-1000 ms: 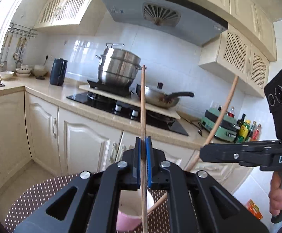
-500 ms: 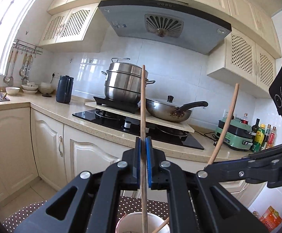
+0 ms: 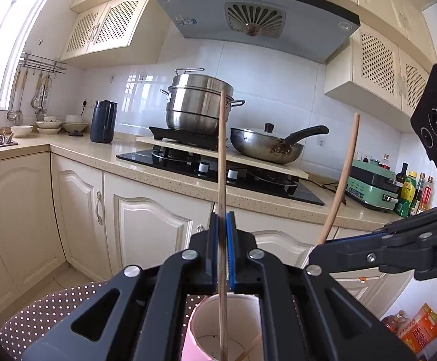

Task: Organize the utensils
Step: 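Carry both upright chopsticks over the pink cup, then lower the chopsticks into the pink cup and open both grippers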

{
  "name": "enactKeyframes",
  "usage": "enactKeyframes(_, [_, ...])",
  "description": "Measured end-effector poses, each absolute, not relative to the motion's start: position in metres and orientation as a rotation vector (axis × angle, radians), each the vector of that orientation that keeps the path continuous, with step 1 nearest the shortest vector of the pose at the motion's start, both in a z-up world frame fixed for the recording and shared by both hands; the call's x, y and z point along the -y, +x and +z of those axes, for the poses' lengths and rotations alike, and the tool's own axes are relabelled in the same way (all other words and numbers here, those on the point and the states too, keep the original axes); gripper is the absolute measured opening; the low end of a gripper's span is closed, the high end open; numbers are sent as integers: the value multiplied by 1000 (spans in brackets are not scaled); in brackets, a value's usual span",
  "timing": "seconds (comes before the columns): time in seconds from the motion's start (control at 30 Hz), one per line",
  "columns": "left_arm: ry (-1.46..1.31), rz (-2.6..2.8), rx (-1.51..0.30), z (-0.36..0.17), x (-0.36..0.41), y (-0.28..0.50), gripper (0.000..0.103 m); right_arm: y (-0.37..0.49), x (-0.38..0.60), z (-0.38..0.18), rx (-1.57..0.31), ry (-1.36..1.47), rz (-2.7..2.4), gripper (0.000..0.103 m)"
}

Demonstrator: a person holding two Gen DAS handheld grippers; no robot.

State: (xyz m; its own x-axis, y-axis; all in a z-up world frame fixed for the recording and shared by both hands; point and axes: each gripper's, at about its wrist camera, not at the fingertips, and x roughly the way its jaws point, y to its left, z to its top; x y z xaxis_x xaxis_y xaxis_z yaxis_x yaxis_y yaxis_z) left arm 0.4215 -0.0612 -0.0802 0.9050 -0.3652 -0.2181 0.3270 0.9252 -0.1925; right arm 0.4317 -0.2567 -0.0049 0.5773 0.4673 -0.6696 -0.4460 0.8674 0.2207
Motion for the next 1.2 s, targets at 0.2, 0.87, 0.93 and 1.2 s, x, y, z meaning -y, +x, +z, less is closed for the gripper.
enactKeyframes(0.2, [-143, -395, -332, -89, 60, 417, 5, 433, 249, -21, -819, 43, 530, 6])
enactKeyframes(0.87, [-126, -413, -410, -94, 51, 400, 19, 434, 247, -38, -836, 71, 488, 7])
enactKeyframes(0.93, [-124, -413, -412, -93, 50, 400, 20, 433, 246, -39, -837, 68, 485, 7])
enactKeyframes(1.2, [-131, -391, -445, -92, 41, 396, 34, 435, 248, -40, -841, 92, 475, 7])
